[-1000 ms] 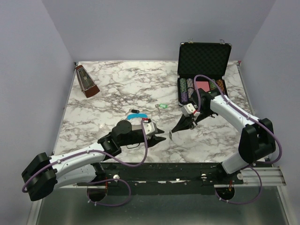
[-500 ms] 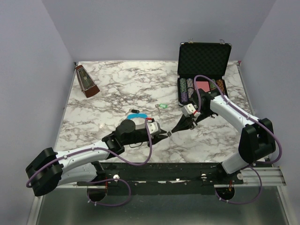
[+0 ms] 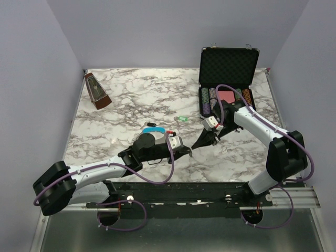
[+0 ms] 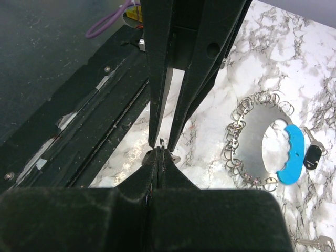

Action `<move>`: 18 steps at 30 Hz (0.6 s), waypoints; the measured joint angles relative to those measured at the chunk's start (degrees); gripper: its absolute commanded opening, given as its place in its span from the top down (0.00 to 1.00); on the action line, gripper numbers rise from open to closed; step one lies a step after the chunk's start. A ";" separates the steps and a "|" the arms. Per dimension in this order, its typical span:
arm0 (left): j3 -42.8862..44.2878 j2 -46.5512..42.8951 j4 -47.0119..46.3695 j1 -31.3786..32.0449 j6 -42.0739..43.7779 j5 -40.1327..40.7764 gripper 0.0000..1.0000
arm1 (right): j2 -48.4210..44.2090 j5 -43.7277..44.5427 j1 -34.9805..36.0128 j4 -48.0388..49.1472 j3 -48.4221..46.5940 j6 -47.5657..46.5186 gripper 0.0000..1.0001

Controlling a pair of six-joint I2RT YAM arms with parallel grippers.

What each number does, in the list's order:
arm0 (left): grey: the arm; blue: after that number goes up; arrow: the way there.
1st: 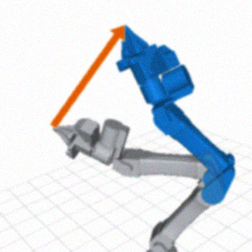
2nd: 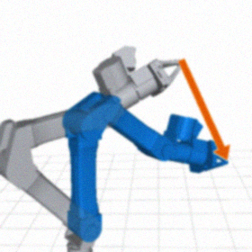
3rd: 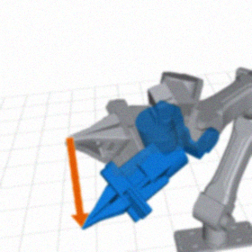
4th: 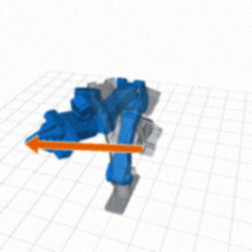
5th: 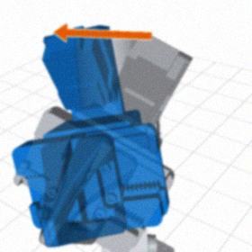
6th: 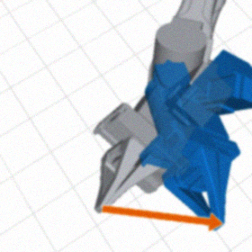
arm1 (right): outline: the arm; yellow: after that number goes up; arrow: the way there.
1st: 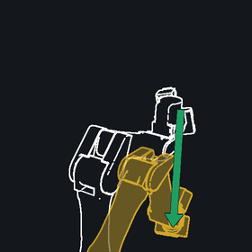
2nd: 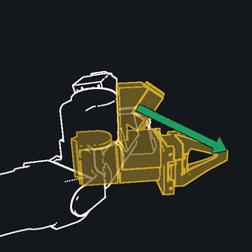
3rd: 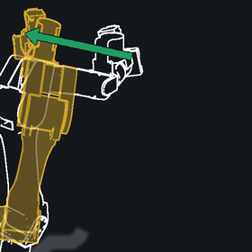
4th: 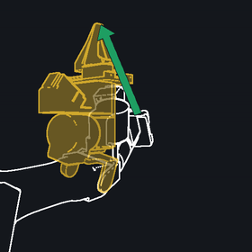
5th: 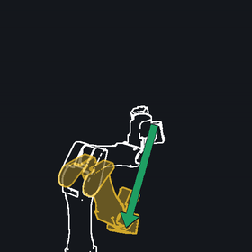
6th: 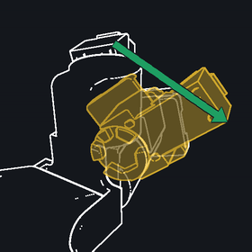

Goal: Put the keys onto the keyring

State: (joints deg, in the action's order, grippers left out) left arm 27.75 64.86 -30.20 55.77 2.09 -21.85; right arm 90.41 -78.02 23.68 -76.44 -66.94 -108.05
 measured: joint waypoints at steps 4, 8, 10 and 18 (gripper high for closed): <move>0.00 0.59 -0.46 0.24 -0.09 -0.02 0.85 | 0.02 -0.11 0.00 0.00 0.00 0.00 0.99; 0.00 0.94 -0.50 0.26 -0.20 -0.02 1.00 | 0.02 -0.11 0.00 0.00 0.00 0.00 0.99; 0.00 0.94 -0.46 0.24 -0.13 0.02 1.00 | 0.04 -0.13 0.00 -0.04 0.00 0.02 0.99; 0.70 0.37 2.40 0.24 0.15 0.90 1.00 | 0.74 -0.15 0.00 -0.13 0.00 0.42 0.85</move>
State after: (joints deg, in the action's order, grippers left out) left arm 28.45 65.23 -27.79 56.01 2.24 -20.95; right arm 91.15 -78.17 23.68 -76.58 -66.94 -107.63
